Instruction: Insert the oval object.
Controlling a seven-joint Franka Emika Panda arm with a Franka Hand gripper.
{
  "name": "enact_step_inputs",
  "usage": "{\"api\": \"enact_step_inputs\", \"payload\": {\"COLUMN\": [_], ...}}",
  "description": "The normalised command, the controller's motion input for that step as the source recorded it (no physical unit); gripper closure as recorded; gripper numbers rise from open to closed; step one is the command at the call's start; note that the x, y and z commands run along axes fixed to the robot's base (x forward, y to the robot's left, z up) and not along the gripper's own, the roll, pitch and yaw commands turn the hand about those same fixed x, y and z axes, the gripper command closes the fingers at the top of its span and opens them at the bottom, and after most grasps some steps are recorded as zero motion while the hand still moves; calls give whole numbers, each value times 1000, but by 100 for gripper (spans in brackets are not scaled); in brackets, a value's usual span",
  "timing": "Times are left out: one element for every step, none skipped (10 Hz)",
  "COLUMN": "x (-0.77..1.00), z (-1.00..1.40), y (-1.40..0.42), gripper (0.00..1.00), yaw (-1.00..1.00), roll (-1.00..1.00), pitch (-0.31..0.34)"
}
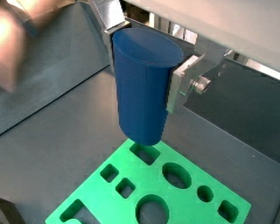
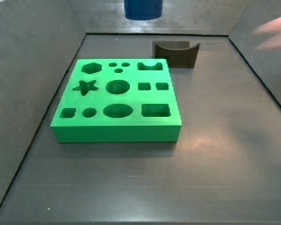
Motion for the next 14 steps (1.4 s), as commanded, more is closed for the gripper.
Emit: {"api": "enact_step_inputs", "payload": {"x": [-1000, -1000, -794, -694, -380, -20, 0, 334, 417, 269, 0, 0, 0, 0], "z": [-1000, -1000, -1000, -726, -409, -1000, -1000, -966, -597, -520, -517, -489, -389, -423], "y": [434, 406, 317, 0, -180, -957, -937, -706, -371, -260, -134, -40, 0, 0], "gripper": [100, 100, 100, 100, 100, 100, 100, 100, 100, 100, 100, 100, 100, 100], "yaw": [154, 149, 357, 391, 334, 17, 17, -54, -469, -426, -89, -14, 0, 0], "roll": [0, 0, 0, -189, -254, 37, 66, 133, 111, 113, 31, 0, 9, 0], "pitch": [-71, -76, -41, -31, 0, 0, -11, 0, 19, 20, 0, 0, 0, 0]}}
